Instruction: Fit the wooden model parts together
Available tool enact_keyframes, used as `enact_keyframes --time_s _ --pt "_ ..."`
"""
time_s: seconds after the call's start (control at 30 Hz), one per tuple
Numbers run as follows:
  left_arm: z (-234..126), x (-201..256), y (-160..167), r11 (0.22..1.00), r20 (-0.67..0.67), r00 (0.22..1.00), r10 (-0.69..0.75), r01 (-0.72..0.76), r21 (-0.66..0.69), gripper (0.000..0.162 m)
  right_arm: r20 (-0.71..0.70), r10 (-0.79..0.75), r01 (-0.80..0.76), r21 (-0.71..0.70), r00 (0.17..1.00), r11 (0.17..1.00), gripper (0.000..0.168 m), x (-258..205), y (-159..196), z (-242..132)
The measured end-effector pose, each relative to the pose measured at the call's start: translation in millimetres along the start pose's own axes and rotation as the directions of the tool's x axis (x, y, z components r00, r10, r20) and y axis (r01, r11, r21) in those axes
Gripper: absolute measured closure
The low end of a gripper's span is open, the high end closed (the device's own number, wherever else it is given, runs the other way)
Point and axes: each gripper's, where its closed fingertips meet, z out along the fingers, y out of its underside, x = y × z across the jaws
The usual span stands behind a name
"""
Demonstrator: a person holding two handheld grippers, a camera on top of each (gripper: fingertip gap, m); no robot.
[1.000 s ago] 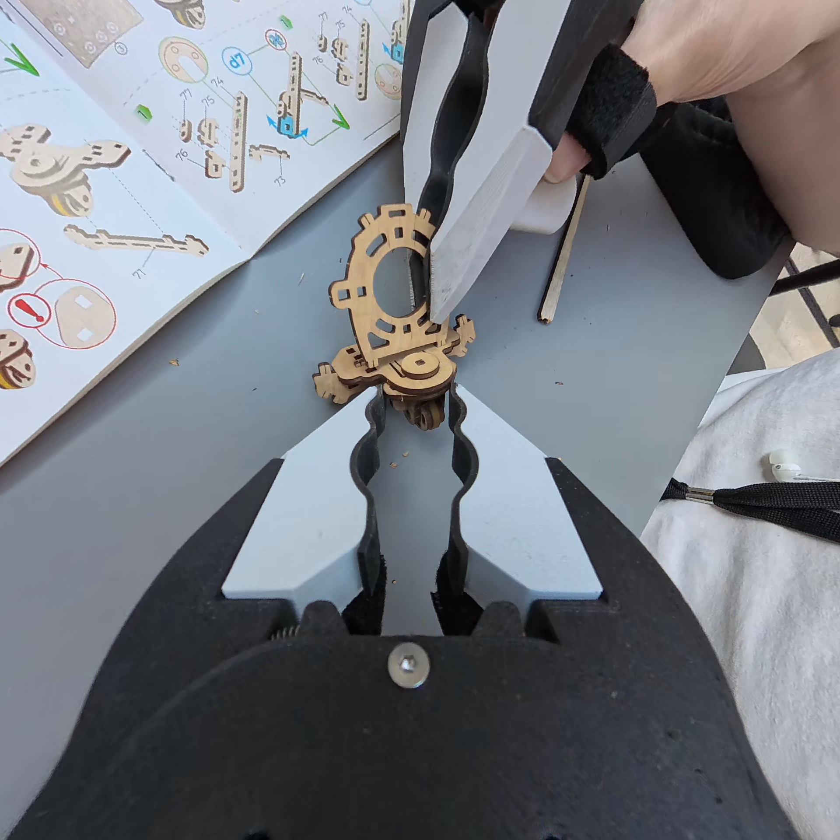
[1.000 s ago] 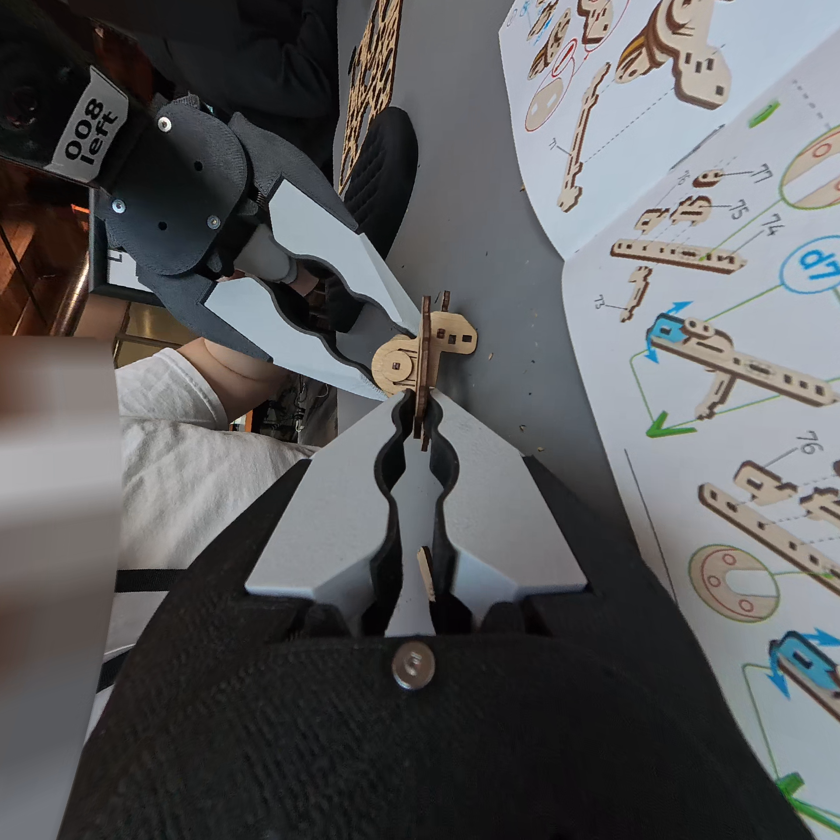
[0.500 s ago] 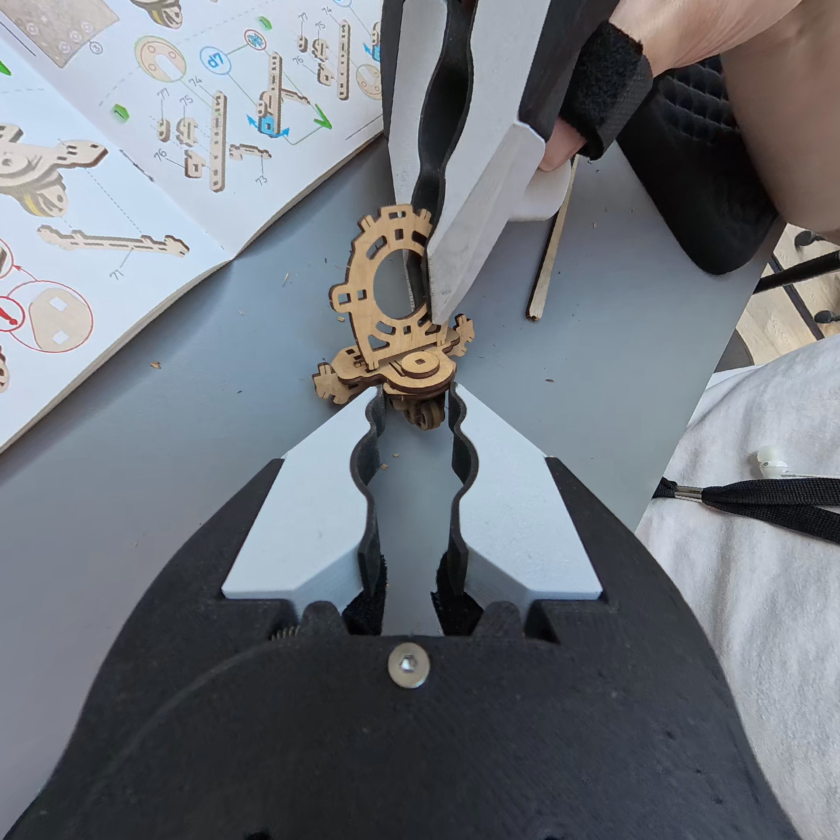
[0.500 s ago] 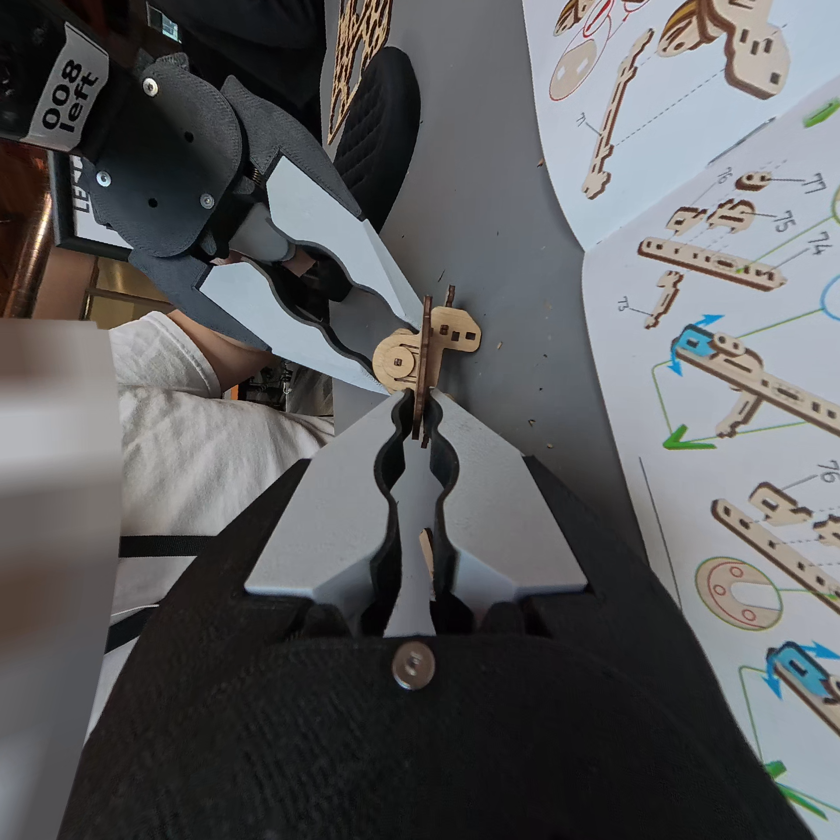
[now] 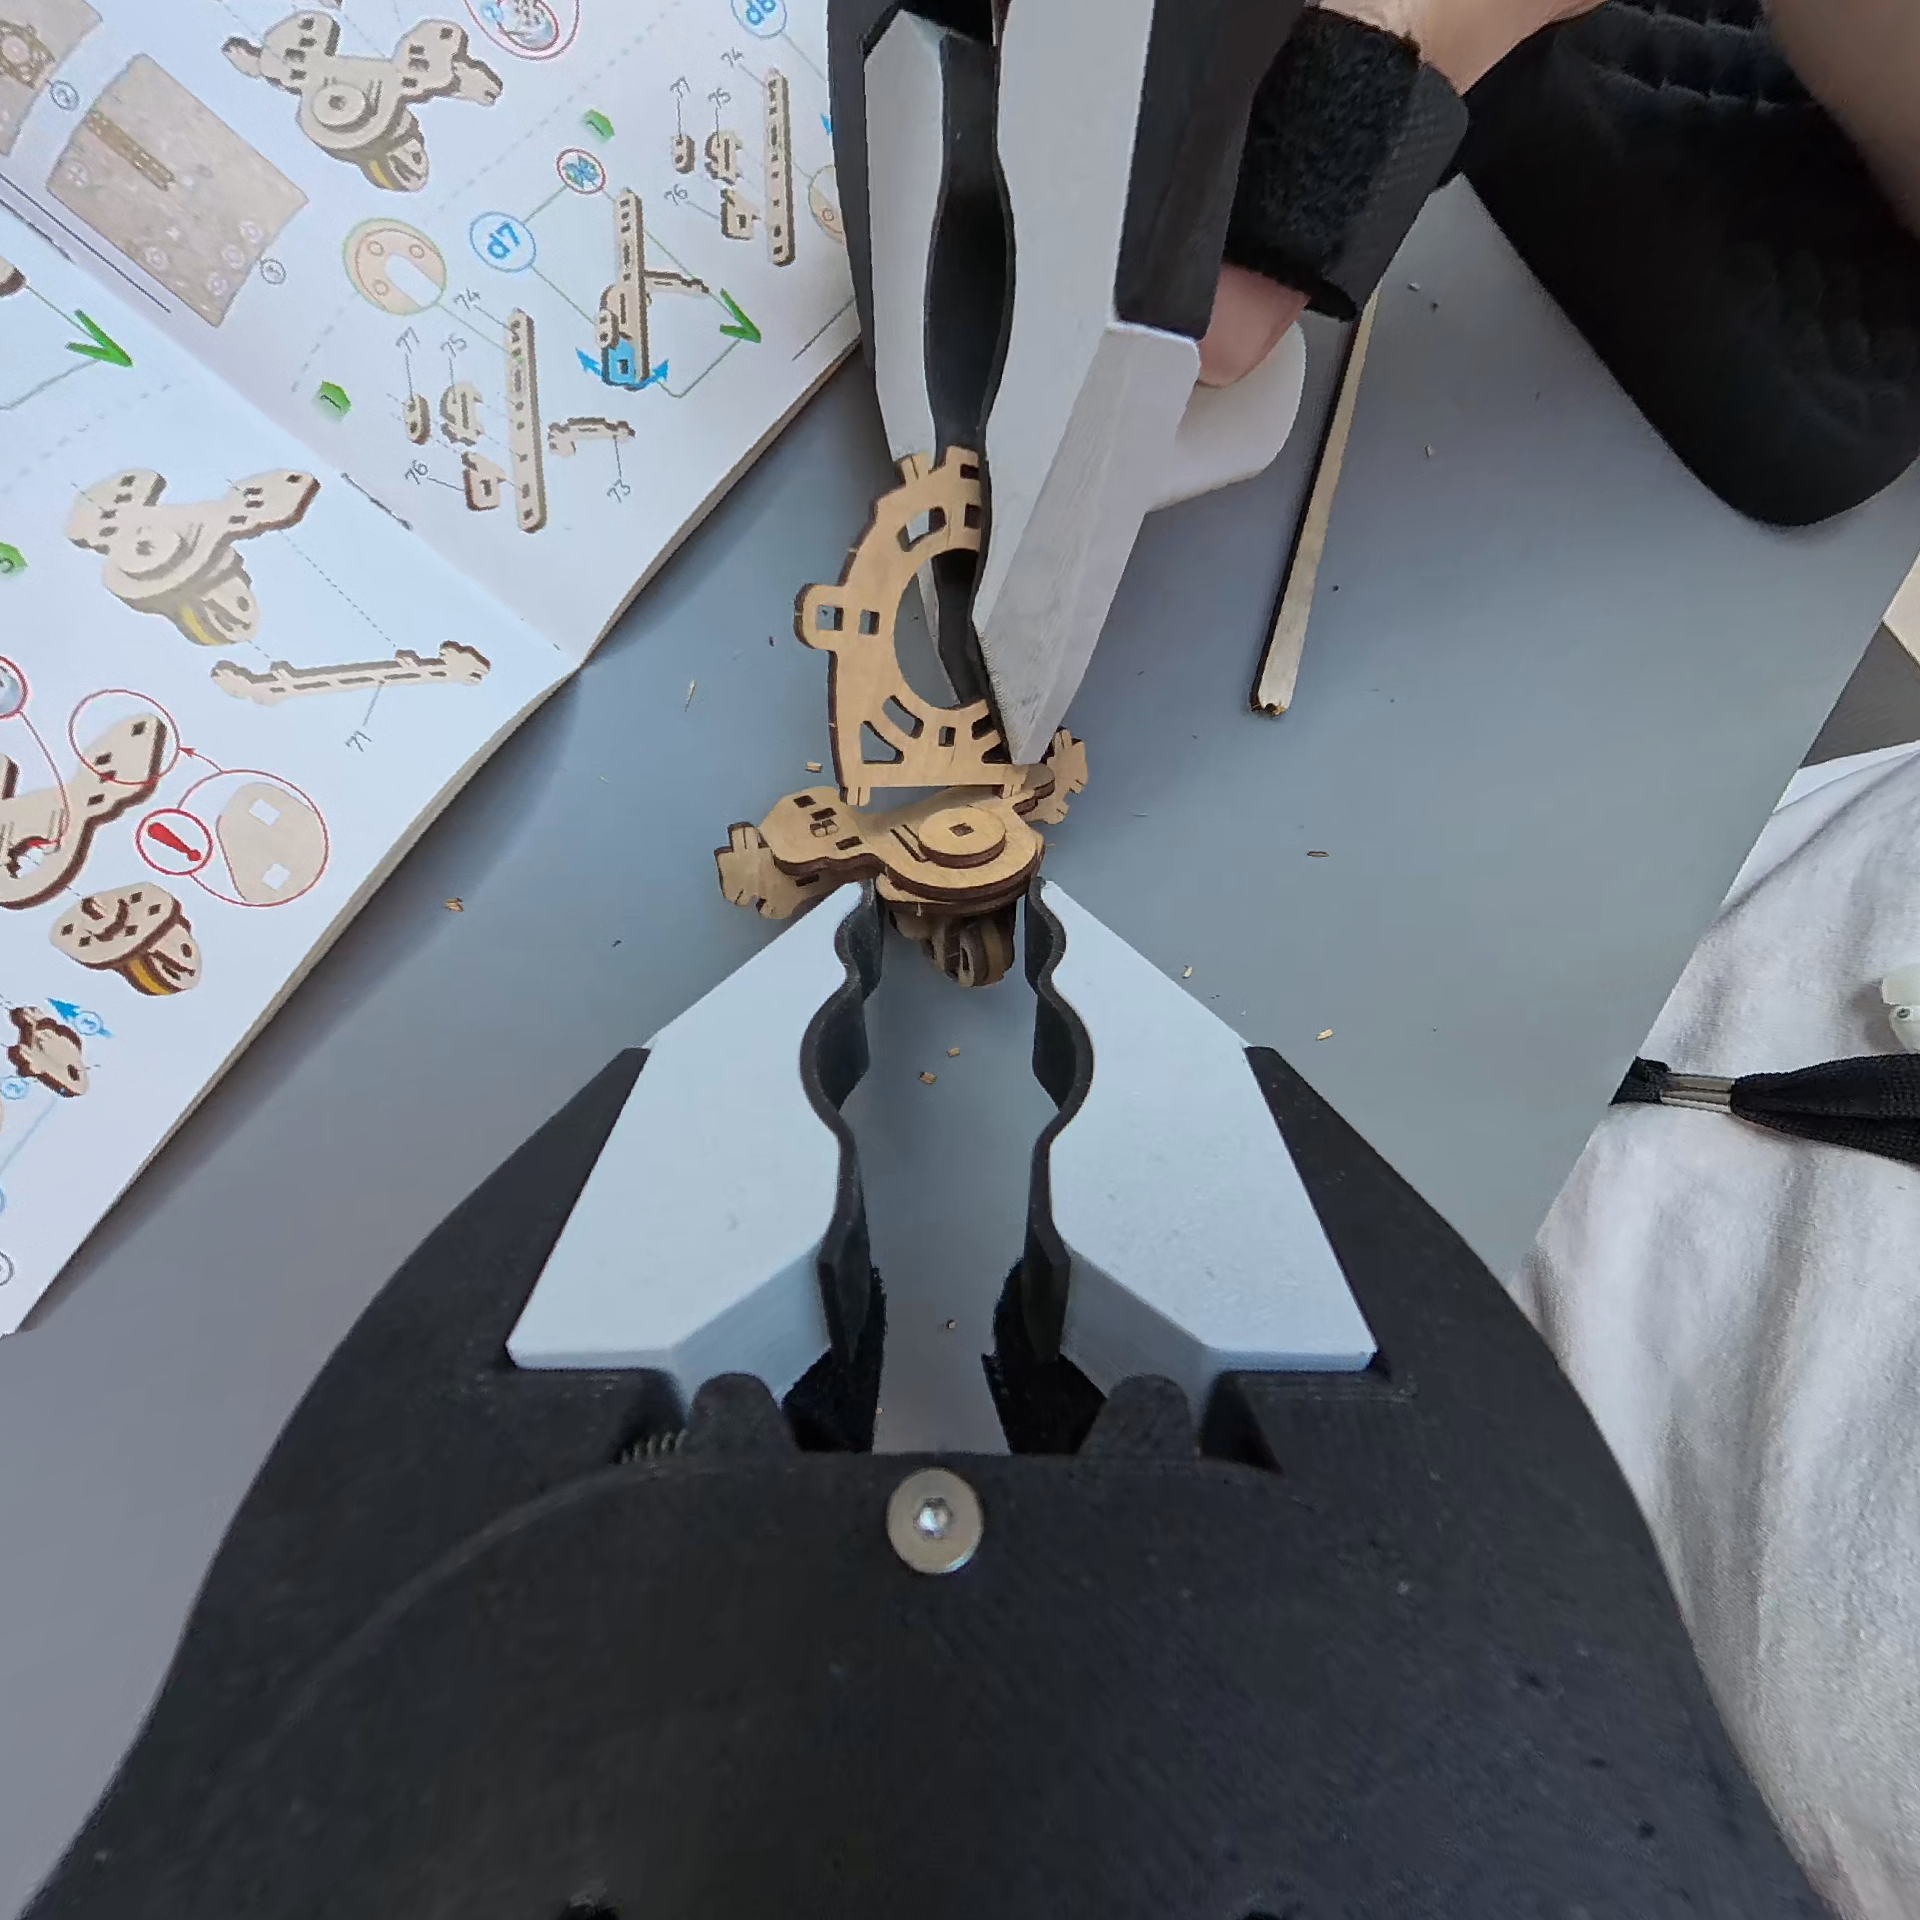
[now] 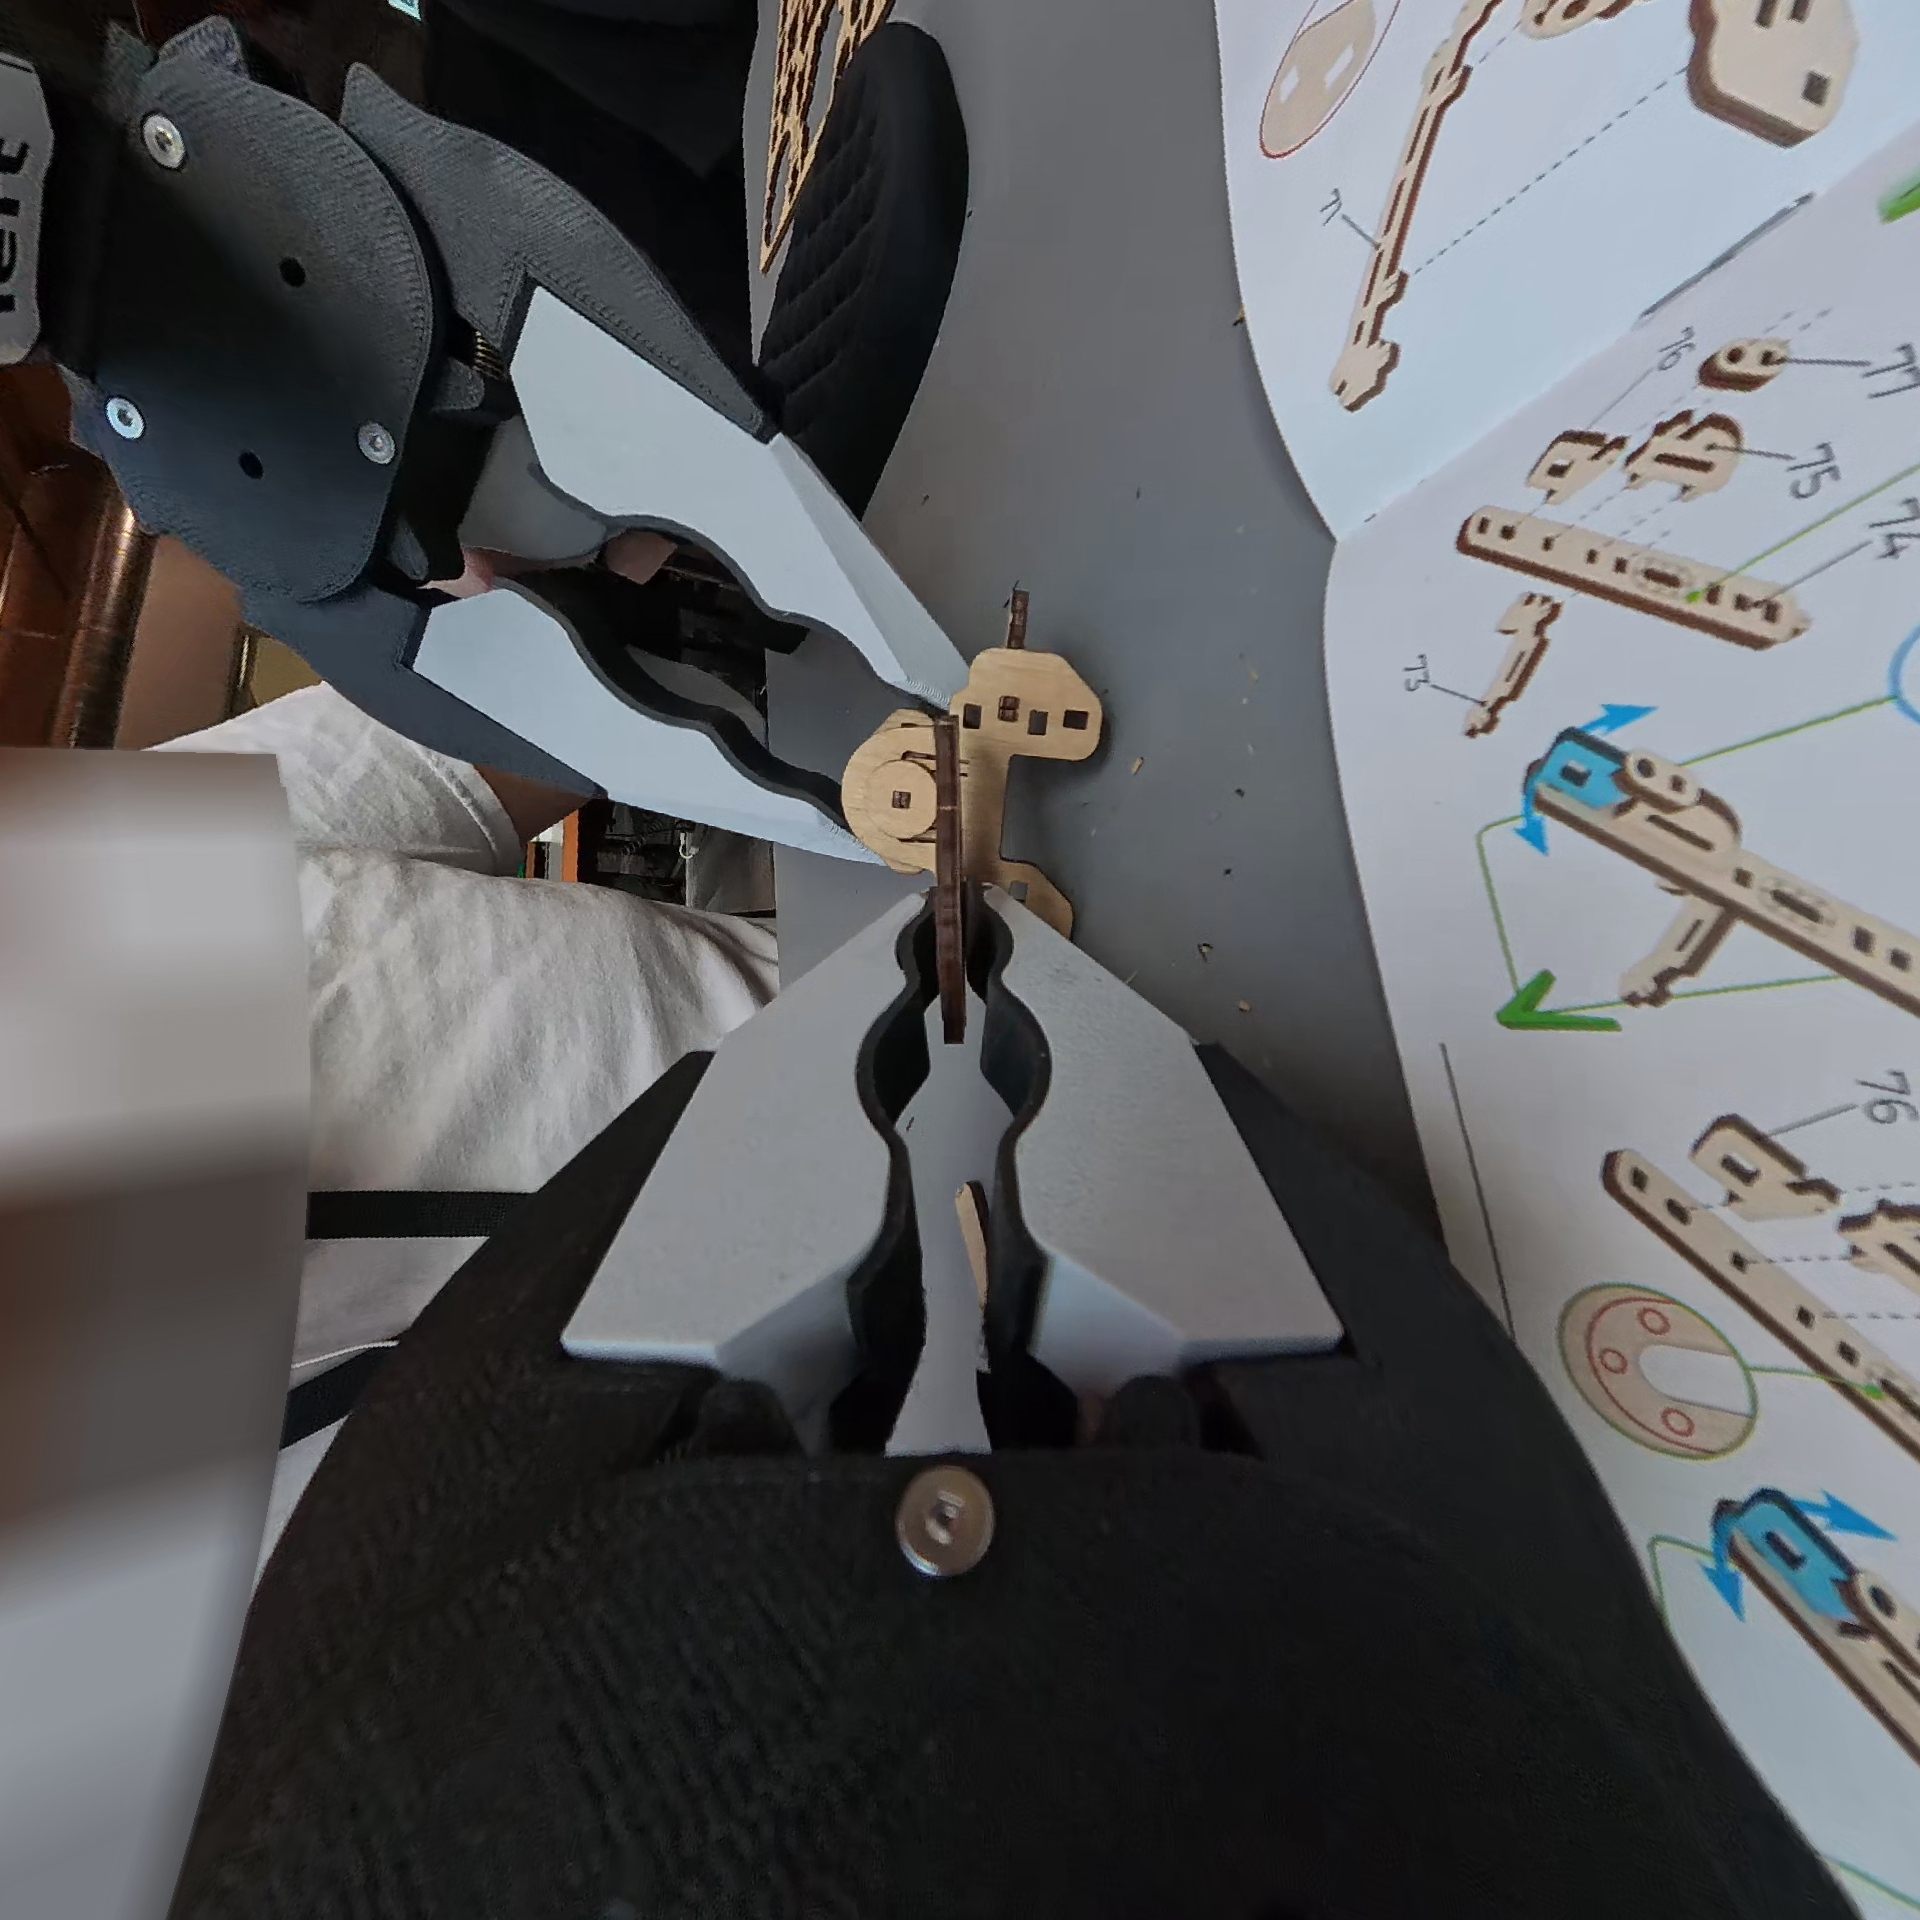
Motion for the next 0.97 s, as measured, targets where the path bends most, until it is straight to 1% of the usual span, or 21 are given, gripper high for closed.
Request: enact_keyframes --time_s 0.1,0.27,0.5,0.6,0.73,0.87,0.93,0.97 --pt "0.1 -1.3 0.3 0.999 0.032 0.999 0.039 -0.038 -0.024 0.137 -0.011 0.028 -0.028 -0.02 1.0 0.999 0.167 0.3 -0.3 0.6" --pt "-0.1 -2.4 -0.7 0.997 0.054 0.997 0.055 -0.052 -0.049 0.137 -0.051 0.052 -0.053 -0.032 0.997 0.998 0.167 0.6 -0.8 0.1" --pt "0.6 -4.1 -0.4 0.996 0.07 0.995 0.064 -0.059 -0.067 0.137 -0.16 0.024 -0.027 -0.019 0.987 0.999 0.167 1.2 -1.7 0.4" --pt "0.7 -4.5 -0.2 0.995 0.074 0.994 0.08 -0.074 -0.072 0.137 -0.174 0.018 -0.023 -0.026 0.985 0.999 0.167 1.3 -1.9 0.6" --pt "0.6 -2.9 -2.1 0.997 0.054 0.995 0.078 -0.077 -0.025 0.136 -0.116 0.024 -0.025 -0.008 0.993 1.0 0.167 0.9 -1.0 -1.0" --pt "1.7 -2.2 -3.8 0.997 0.013 0.999 0.049 -0.05 0.06 0.135 -0.045 0.028 -0.027 0.012 0.999 1.0 0.166 1.0 -1.0 -1.6" --pt "2.7 1.8 -9.4 0.991 -0.019 0.999 0.046 -0.043 0.129 0.123 -0.044 0.02 -0.02 0.005 0.999 1.0 0.166 5.6 1.5 -2.0" --pt "3.3 1.1 -11.4 0.987 -0.013 0.999 0.047 -0.045 0.157 0.124 -0.025 0.027 -0.027 0.014 0.999 1.0 0.167 5.5 0.9 -1.6"
